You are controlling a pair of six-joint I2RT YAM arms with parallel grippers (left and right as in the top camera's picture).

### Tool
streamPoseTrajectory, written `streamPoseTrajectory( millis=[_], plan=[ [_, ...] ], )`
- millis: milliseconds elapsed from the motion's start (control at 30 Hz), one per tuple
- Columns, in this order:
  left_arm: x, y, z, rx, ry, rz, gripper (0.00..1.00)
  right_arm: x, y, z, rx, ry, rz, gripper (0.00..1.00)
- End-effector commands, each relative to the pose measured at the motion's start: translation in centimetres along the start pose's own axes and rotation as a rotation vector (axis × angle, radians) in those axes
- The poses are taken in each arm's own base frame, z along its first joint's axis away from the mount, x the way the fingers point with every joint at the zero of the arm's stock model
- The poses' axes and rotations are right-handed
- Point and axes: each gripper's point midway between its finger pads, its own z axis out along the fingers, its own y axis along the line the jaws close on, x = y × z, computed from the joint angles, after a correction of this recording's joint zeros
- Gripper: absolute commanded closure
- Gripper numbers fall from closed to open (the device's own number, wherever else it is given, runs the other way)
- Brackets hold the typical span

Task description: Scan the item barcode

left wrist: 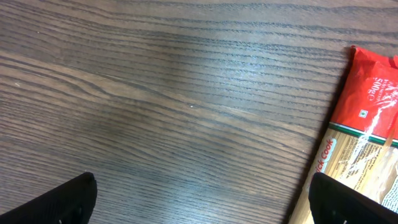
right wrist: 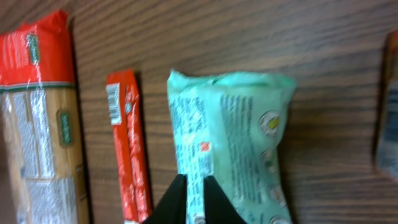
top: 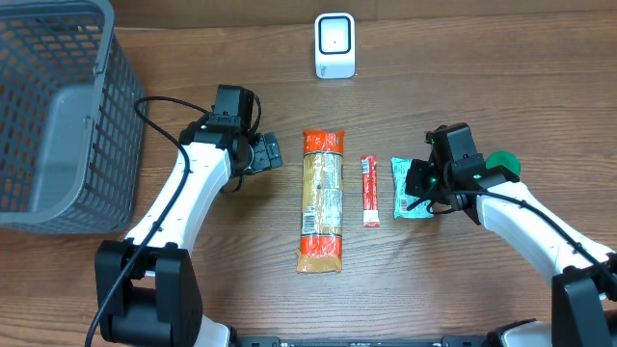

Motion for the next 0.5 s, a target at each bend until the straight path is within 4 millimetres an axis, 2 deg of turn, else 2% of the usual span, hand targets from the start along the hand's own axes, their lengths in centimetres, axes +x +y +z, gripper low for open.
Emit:
streamPoseTrajectory(
  millis=[0, 167, 267, 467],
  plan=[
    [-0.5, -0.2, -0.6, 0.011, -0.02, -0.005, 0.0, -0.5, -0.9, 0.3, 0.049, -0.038, -0.008, 0.85],
    [-0.5, -0.2, -0.6, 0.011, -0.02, -0.005, 0.0, -0.3, -1.0, 0.3, 0.052, -0.031, -0.005, 0.83],
    [-0.5, -0.2, -0.6, 0.011, -0.02, -0.005, 0.0, 0.6, -1.4, 0.2, 0.068, 0.007, -0.001, 0.76],
    [-0.5, -0.2, -0.6, 0.011, -0.02, -0.005, 0.0, 2.5, -2.3, 0.3, 0.097, 0.074, 0.008, 0.75]
  ],
)
